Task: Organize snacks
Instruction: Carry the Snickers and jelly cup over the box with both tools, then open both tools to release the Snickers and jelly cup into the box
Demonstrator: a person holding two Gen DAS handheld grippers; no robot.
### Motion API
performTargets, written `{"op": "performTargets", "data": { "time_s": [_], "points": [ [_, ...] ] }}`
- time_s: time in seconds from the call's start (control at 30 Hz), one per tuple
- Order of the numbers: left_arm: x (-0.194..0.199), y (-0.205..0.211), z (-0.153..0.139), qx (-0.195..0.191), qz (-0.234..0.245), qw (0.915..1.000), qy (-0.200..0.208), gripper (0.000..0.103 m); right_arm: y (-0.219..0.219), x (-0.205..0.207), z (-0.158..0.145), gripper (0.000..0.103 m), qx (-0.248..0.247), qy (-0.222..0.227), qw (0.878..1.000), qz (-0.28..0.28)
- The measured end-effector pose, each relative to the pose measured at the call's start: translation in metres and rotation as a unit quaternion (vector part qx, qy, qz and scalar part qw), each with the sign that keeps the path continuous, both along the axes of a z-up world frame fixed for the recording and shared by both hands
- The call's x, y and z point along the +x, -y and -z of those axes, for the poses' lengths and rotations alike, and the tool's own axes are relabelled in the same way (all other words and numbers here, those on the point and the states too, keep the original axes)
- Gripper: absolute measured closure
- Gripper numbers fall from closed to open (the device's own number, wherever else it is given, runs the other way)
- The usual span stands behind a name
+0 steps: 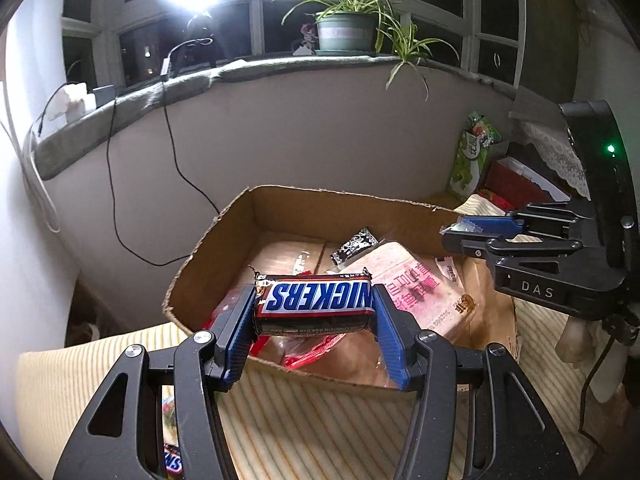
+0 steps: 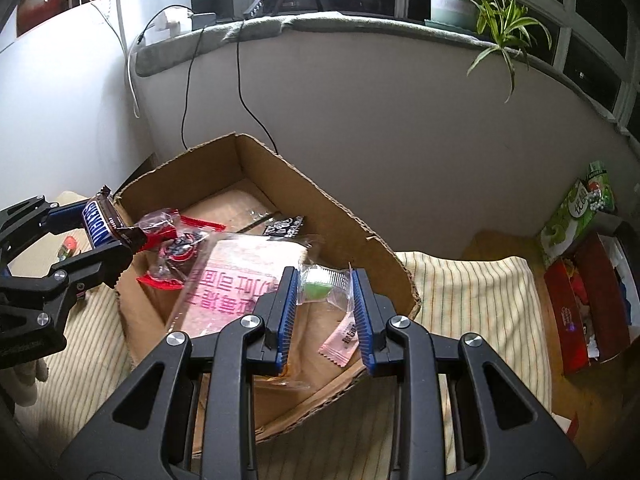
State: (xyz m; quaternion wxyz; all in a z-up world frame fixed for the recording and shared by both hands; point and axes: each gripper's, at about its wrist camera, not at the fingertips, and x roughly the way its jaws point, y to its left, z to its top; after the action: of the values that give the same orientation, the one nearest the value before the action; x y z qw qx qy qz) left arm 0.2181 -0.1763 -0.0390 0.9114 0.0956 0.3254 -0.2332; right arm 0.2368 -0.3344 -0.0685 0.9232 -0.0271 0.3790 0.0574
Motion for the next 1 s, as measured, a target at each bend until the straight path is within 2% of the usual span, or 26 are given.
{"op": "performTargets", "data": {
  "time_s": [0.6,0.83,0.93,1.0],
  "points": [
    [0.006,0.02,0.004,0.01,0.015,0.9998,-0.003,0.047,0.009,0.011,0.008,0.075,0.005,-0.012,1.0,0.005],
    [0.005,0.023,0.004,0.014,0.017,0.9998,-0.003,0.042,0.01,0.011,0.009,0.074,0.005,-0.013,1.0,0.005],
    [0.005,0.023,0.003,0.013,0.016,0.9998,0.0,0.041,0.011,0.011,0.009,0.065,0.005,-0.013,1.0,0.007],
    [0.004,0.023,0.002,0.014,0.016,0.9998,0.002,0.039,0.011,0.01,0.008,0.048,0.005,-0.01,1.0,0.008]
  ]
}}
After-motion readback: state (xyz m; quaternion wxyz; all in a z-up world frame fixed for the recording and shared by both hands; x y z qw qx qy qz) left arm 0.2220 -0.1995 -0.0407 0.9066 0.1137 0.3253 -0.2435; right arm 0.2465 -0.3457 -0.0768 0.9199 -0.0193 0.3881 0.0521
